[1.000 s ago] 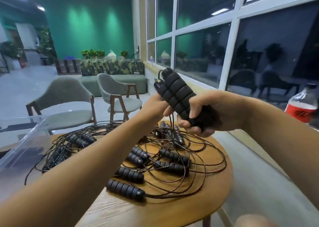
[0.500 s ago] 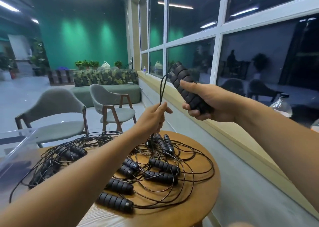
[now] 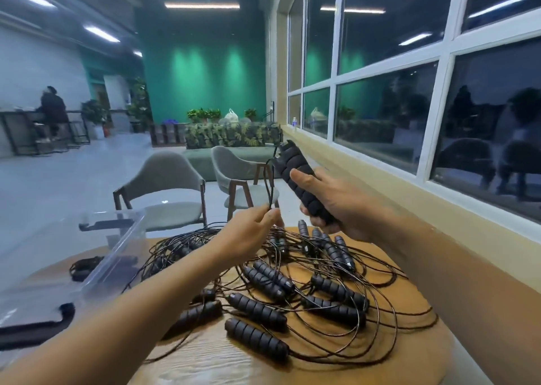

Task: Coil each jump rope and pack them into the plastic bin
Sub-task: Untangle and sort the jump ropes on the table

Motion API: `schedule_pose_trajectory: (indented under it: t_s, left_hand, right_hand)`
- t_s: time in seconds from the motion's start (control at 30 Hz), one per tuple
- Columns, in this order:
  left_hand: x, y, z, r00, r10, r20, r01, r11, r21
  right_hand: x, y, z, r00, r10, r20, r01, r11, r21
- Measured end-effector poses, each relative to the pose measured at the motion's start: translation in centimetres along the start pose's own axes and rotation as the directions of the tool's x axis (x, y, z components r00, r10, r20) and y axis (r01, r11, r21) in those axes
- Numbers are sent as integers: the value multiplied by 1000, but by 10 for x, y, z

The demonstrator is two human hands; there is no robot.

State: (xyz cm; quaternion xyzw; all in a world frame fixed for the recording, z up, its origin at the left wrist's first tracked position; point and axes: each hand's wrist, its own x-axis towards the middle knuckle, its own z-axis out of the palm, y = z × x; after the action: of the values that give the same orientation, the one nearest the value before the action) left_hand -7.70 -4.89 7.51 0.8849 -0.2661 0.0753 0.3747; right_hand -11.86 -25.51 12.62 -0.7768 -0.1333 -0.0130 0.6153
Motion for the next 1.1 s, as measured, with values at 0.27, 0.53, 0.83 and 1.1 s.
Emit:
schedule_pose_trajectory:
  t_s: [0.27, 0.53, 0.83, 1.1]
  left_hand:
    - [-31, -52, -23, 999, -44, -13, 46, 976, 213]
    - [-48, -89, -21, 996, -88, -7, 84, 912, 402]
    - [-64, -123, -9, 972, -225, -76, 207, 960, -187]
    - [-63, -126, -22, 968, -222, 113, 191, 373, -908]
  right_hand:
    - [21, 19, 60, 992, 123, 30, -126, 946, 297]
    - [21, 57, 95, 962, 75, 262, -240, 689, 684]
    - [13, 94, 120, 894, 119, 432, -380, 712, 590]
    - [5, 100, 131, 893, 147, 425, -409, 658, 633]
